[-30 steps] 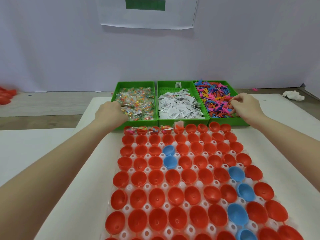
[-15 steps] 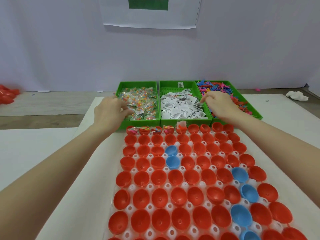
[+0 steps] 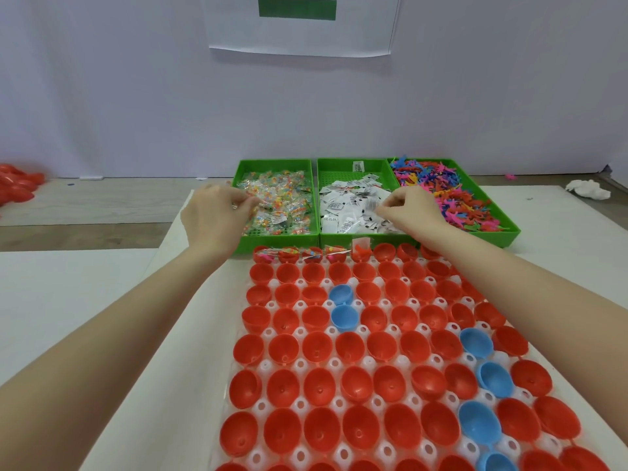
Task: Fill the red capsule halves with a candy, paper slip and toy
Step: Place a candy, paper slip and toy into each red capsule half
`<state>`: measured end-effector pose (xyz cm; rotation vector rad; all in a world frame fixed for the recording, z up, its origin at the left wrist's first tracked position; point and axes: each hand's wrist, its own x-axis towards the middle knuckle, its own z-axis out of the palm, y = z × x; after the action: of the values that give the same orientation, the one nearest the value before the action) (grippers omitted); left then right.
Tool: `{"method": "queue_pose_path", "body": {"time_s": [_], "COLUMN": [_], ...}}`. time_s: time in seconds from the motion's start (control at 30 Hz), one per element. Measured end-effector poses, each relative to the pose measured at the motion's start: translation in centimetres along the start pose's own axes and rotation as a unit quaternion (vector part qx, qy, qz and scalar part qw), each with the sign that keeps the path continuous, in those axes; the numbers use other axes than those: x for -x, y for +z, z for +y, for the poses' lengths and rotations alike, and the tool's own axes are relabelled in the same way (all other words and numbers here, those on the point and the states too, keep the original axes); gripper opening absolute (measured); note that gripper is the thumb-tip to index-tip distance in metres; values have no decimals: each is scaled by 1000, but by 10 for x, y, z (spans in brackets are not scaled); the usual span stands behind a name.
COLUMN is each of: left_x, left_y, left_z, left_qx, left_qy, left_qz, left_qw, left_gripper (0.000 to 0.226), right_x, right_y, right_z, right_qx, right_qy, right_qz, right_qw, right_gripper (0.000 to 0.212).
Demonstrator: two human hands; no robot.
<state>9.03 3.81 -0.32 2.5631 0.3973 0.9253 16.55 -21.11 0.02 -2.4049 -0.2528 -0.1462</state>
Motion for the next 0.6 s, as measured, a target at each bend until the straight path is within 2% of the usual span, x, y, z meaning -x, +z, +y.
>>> {"method": "queue_pose_path", "body": {"time_s": [0.17, 0.33, 0.43, 0.5, 0.53, 0.6], "left_x": [-3, -4, -4, -4, -4, -3], "left_y": [6, 10, 11, 10, 9, 6], "left_z": [-3, -1, 3, 7, 9, 15], "left_qx": [6, 125, 129, 146, 180, 293], "left_qy": [-64, -115, -118, -127, -147, -195], "left_qz": [-27, -69, -71, -57, -50, -57], "left_qw": [998, 983, 982, 979, 971, 934], "left_gripper": [33, 23, 21, 20, 18, 16], "right_x": [-2, 2, 5, 7, 8, 10], "right_y": [-7, -11, -11, -11, -12, -13], "right_z": [1, 0, -2, -4, -4, -7], "right_qx": [29, 18, 10, 6, -6, -59], "right_qy": [-8, -30, -34, -43, -45, -43], "right_qz": [54, 38, 8, 16, 26, 35], "right_qw": [998, 999, 999, 999, 999, 997], "right_gripper": [19, 21, 43, 54, 55, 52]}}
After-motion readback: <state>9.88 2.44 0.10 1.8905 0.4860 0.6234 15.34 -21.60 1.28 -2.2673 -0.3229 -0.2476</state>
